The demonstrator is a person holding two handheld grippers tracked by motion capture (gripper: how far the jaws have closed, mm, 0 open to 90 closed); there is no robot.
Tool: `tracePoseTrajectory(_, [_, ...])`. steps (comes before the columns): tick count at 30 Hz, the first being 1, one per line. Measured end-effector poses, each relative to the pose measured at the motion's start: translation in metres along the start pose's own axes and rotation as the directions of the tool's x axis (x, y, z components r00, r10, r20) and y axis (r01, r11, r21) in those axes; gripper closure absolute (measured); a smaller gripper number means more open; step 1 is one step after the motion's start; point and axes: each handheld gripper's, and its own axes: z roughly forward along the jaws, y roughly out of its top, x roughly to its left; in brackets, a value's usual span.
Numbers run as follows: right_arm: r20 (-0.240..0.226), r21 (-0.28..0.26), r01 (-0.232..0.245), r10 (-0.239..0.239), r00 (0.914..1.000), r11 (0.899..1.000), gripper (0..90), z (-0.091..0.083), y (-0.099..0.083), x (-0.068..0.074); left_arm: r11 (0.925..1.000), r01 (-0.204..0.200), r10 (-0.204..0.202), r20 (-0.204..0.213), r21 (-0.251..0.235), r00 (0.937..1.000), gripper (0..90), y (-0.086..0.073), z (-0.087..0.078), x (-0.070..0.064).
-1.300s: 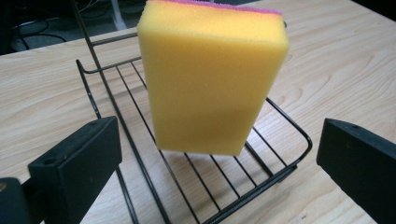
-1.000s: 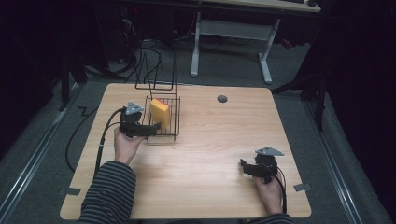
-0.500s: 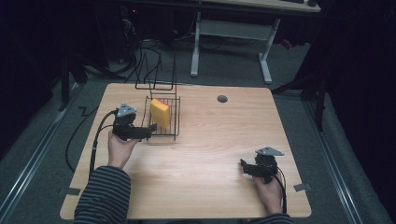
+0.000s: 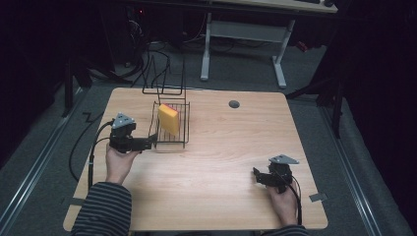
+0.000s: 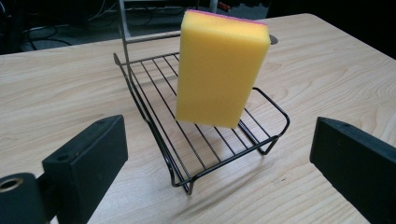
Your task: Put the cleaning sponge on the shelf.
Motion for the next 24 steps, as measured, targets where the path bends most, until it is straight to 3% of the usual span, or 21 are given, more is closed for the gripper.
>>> tracePoseTrajectory(24, [0.0, 0.0, 0.0, 0.0, 1.0, 1.0, 20.4, 0.0, 0.0, 0.0, 0.9993, 0.037, -0.037, -0.025, -0.008, 0.999, 5.9, -0.023, -0.022, 0.006])
